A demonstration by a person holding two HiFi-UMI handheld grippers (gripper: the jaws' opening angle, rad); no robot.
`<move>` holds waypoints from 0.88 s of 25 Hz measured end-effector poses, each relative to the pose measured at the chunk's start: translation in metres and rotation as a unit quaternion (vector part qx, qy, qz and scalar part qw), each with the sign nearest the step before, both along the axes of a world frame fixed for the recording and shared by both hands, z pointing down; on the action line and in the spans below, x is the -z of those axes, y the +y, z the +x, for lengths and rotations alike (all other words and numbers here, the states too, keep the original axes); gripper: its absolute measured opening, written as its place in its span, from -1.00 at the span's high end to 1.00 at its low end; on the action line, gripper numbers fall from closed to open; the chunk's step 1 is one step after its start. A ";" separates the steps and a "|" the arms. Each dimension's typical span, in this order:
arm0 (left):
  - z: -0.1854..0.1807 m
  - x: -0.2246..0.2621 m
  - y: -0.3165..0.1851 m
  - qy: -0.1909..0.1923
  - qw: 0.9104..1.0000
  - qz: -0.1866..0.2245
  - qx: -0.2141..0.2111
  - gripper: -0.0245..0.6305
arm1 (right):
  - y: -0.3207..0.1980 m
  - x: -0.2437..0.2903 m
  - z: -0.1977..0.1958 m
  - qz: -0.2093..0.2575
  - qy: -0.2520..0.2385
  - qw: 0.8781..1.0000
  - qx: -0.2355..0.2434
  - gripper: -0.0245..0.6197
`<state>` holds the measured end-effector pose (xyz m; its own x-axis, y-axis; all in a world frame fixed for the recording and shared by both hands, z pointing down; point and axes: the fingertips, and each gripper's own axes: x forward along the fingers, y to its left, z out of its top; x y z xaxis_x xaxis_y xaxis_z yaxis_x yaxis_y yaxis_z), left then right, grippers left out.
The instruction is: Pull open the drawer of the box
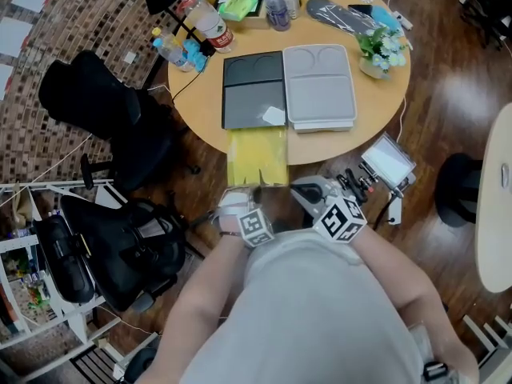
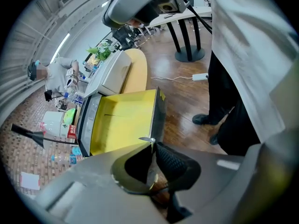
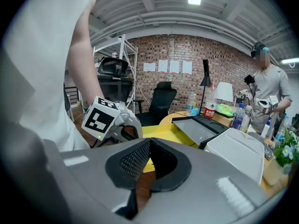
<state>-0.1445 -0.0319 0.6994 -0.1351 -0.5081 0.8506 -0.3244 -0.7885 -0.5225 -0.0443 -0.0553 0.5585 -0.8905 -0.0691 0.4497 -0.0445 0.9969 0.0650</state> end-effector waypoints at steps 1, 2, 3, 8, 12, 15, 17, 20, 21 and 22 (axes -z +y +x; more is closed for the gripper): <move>0.000 -0.001 0.002 0.001 1.000 0.000 0.000 0.82 | 0.001 0.000 0.000 -0.001 0.001 1.000 0.000 0.92; 0.001 -0.001 0.003 0.001 1.000 0.002 0.000 0.82 | 0.003 0.000 0.001 -0.001 0.001 1.000 -0.001 0.92; 0.001 -0.001 0.003 0.002 1.000 0.005 0.000 0.81 | 0.004 0.000 0.001 -0.001 0.003 1.000 -0.001 0.92; 0.002 -0.002 0.003 0.030 0.999 0.026 0.015 0.78 | 0.010 -0.002 0.004 0.010 0.013 1.000 -0.006 0.92; 0.001 0.013 0.012 0.065 0.996 0.048 0.046 0.72 | 0.017 0.000 0.010 0.019 0.020 0.999 -0.021 0.92; -0.003 0.031 0.027 0.087 0.991 0.071 0.070 0.71 | 0.027 0.006 0.014 0.021 0.021 0.999 -0.038 0.92; -0.003 0.043 0.038 0.121 0.984 0.086 0.101 0.72 | 0.034 0.008 0.019 0.026 0.025 0.999 -0.040 0.92; 0.001 0.060 0.059 0.194 0.964 0.105 0.150 0.79 | 0.048 0.011 0.024 0.028 0.028 0.998 -0.038 0.92; 0.004 0.065 0.068 0.222 0.955 0.110 0.164 0.84 | 0.055 0.012 0.025 0.028 0.029 0.998 -0.038 0.92; 0.006 0.069 0.078 0.250 0.945 0.114 0.179 0.85 | 0.062 0.013 0.027 0.029 0.031 0.998 -0.037 0.92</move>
